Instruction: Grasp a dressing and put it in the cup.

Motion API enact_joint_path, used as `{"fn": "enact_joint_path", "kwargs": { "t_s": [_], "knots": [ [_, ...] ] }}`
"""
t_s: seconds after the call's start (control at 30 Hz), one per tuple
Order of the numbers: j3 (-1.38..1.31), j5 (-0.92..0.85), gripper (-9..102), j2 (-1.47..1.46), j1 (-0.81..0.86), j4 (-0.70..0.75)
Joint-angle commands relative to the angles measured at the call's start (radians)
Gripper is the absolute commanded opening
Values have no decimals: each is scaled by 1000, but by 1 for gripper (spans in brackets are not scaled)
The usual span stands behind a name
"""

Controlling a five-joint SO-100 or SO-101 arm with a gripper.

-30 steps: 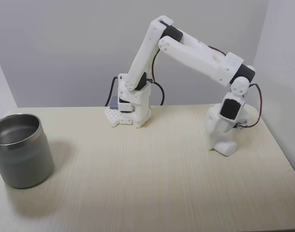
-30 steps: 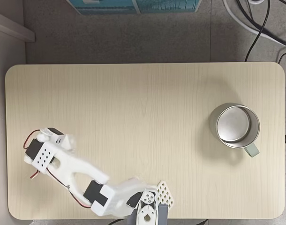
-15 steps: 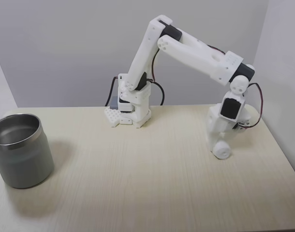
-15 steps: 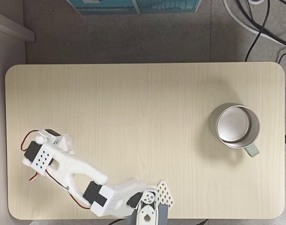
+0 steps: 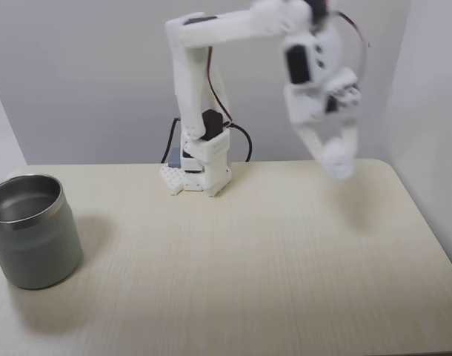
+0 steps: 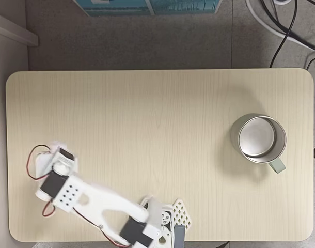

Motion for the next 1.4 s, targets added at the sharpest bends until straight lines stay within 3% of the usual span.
{"fn": "enact_joint_path", "kwargs": {
  "t_s": [0.0, 0.23, 0.53, 0.73, 0.93, 1.37],
  "knots": [
    [89, 14, 0, -104, 172, 51],
    [290, 77, 0, -138, 603, 183],
    [383, 192, 0, -124, 1180, 181],
    [374, 238, 0, -37, 1460, 169],
    [279, 225, 0, 60, 1600, 32],
    [61, 156, 0, 83, 1672, -155]
  ]
}}
